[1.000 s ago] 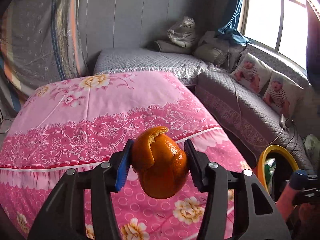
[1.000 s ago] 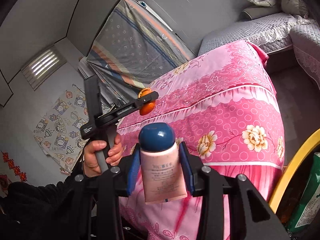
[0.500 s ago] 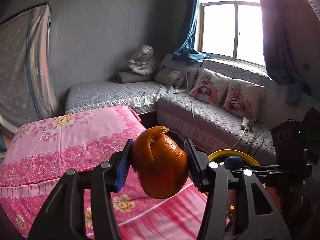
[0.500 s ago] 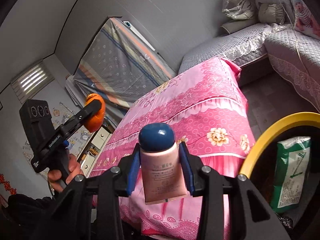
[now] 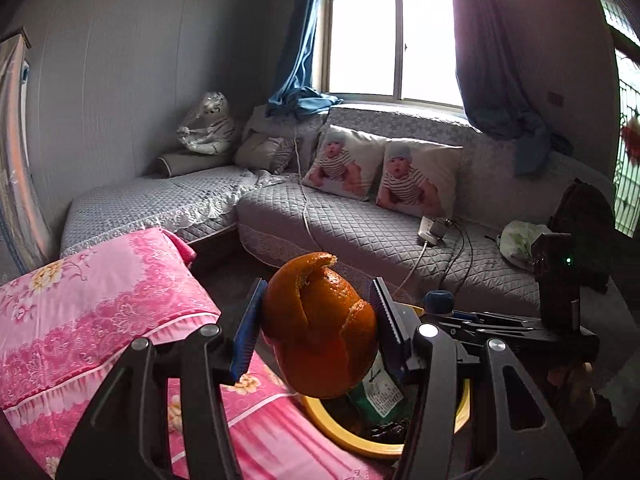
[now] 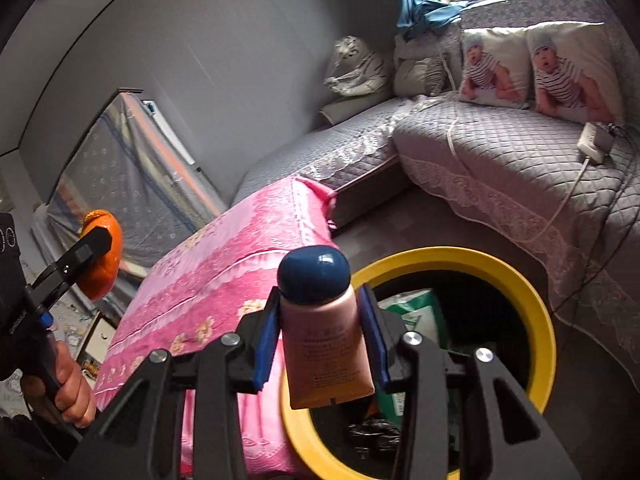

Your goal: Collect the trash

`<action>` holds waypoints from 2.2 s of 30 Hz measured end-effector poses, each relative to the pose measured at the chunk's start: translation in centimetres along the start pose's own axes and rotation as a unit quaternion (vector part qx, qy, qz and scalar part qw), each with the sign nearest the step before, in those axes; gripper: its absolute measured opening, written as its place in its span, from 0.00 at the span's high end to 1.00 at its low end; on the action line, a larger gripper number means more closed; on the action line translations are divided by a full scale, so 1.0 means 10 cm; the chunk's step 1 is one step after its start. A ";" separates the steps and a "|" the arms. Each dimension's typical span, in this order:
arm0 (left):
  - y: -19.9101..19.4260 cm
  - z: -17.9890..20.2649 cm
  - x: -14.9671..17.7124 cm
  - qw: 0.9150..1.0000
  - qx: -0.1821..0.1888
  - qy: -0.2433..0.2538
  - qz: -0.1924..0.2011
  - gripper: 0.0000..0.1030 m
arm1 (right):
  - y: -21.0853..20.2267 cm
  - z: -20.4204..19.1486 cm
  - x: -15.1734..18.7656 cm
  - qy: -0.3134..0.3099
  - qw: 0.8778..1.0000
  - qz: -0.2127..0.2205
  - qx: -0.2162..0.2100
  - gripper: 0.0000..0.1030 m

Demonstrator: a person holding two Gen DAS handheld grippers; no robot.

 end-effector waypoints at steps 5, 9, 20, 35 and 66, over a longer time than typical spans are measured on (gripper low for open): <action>0.58 0.23 0.22 0.999 0.027 0.004 -0.039 0.52 | 0.07 0.46 0.07 0.027 0.997 0.004 0.078 0.65; 0.96 0.29 0.46 0.996 0.052 -0.024 -0.075 0.47 | 0.17 0.72 0.16 0.031 0.991 0.000 0.133 0.64; 0.34 -0.27 0.18 0.999 -0.034 -0.030 0.030 0.08 | -0.04 0.82 -0.06 0.004 0.970 0.066 0.234 0.08; -1.73 -1.55 0.26 0.952 -0.273 -0.022 0.139 0.08 | 0.33 -1.08 0.20 -0.146 0.985 0.075 0.059 0.08; -3.21 -1.94 1.11 0.877 -0.435 -0.159 0.128 0.08 | -0.10 -2.57 0.89 -0.217 0.965 0.141 0.032 0.08</action>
Point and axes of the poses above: each gripper's, at about its wrist camera, not at the fingertips, and y roughly the way its jaws point, z to its right, x to its underside, the point moved 9 cm from there along y, roughly the way its jaws point, and after that the axes turned 3 degrees about z, right-handed, at the moved point
